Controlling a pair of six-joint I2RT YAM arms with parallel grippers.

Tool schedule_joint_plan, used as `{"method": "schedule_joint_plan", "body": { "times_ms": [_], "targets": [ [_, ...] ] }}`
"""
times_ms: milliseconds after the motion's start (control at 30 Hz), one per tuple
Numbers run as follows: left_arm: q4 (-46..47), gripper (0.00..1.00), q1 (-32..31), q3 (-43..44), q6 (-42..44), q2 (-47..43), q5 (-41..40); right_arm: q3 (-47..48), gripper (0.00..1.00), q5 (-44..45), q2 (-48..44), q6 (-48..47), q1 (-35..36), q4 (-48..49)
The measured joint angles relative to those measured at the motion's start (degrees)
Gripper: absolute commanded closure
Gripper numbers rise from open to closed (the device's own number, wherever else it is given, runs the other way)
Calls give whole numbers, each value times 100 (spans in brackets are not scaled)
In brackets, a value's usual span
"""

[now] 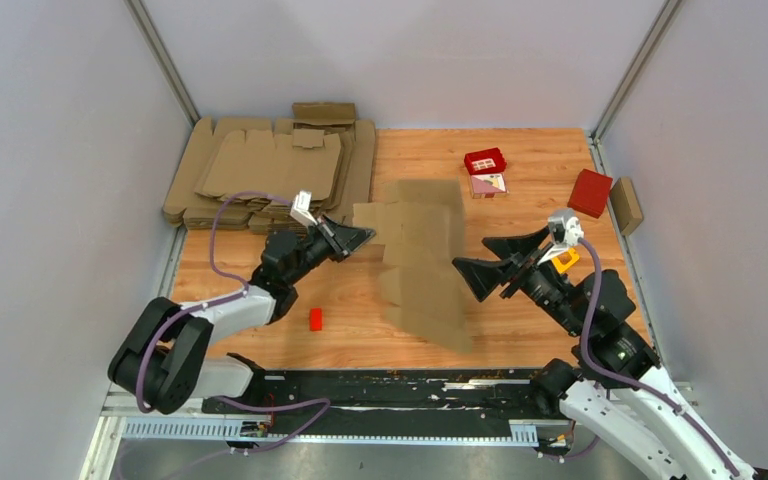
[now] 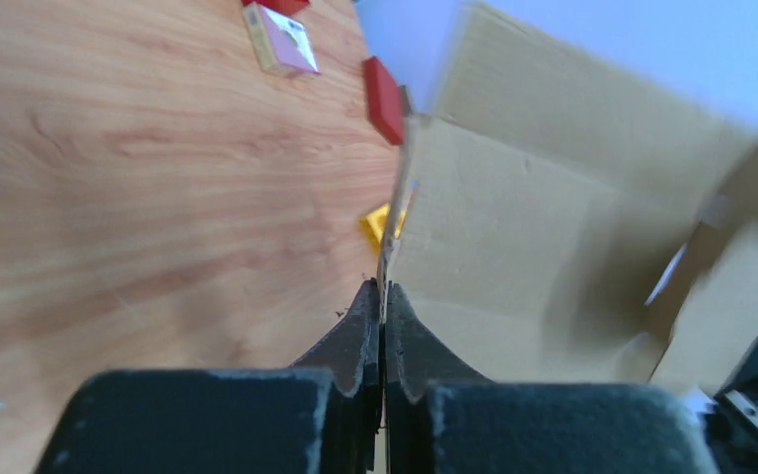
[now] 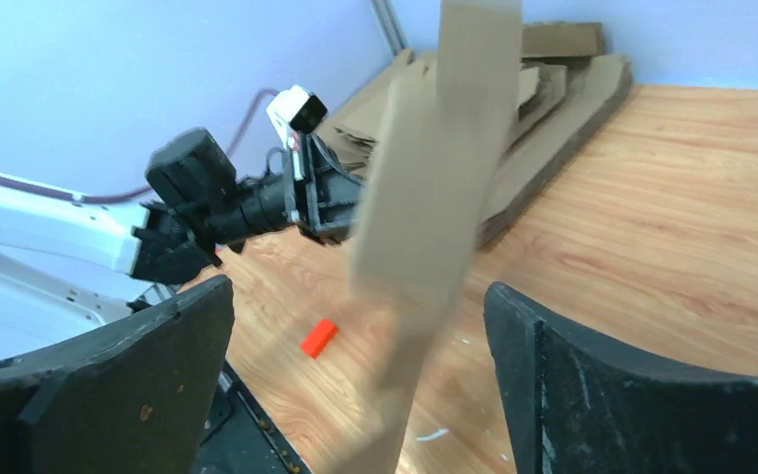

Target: Fold the paper box

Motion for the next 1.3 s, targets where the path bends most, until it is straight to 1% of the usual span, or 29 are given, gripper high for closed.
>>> {"method": "schedule_joint_plan", "body": {
  "times_ms": [67, 100, 267, 400, 500, 633, 667, 700, 867, 967, 1033, 1133, 1300],
  "targets": [
    [-754, 100, 57, 420, 516, -63, 66, -9, 0, 188, -111, -31, 0, -197],
    [-1281, 100, 68, 715, 868, -114, 61, -9, 0, 352, -162, -50, 0, -348],
    [-4225, 100, 72, 2608, 2688, -330, -254, -11, 0, 1130, -337, -232, 0, -1132],
    [-6236, 100, 24, 4026, 3954, -332, -503, 0, 0, 1268, -339, -542, 0, -1257],
    [-7342, 100, -133, 4850, 4778, -249, -549, 195, 0, 1196, -48, -807, 0, -1283],
    [-8472, 100, -511, 5834, 5692, -26, -417, 669, 0, 994, 588, -1141, 0, -1290],
    [-8926, 100, -601, 6284, 6002, 120, -302, 769, 0, 949, 730, -1233, 0, -1290],
    [-8955, 100, -645, 6328, 6028, 133, -291, 833, 0, 903, 820, -1305, 0, -1287],
    [-10408, 100, -769, 7897, 6795, 664, -111, 957, 1, 717, 1093, -1792, 0, -1294],
    [-11040, 100, -769, 8467, 7093, 737, -72, 887, 4, 573, 1040, -2109, 0, -1172],
    [-11331, 100, -769, 8644, 7241, 693, 70, 739, 4, 304, 962, -2277, -4, -992],
    [-11615, 100, -769, 8688, 7390, 577, 435, 455, 3, -50, 883, -2382, -2, -654],
    [-11838, 100, -791, 8651, 7501, 446, 999, 240, 3, -284, 1211, -2463, -4, -61]
  ]
}}
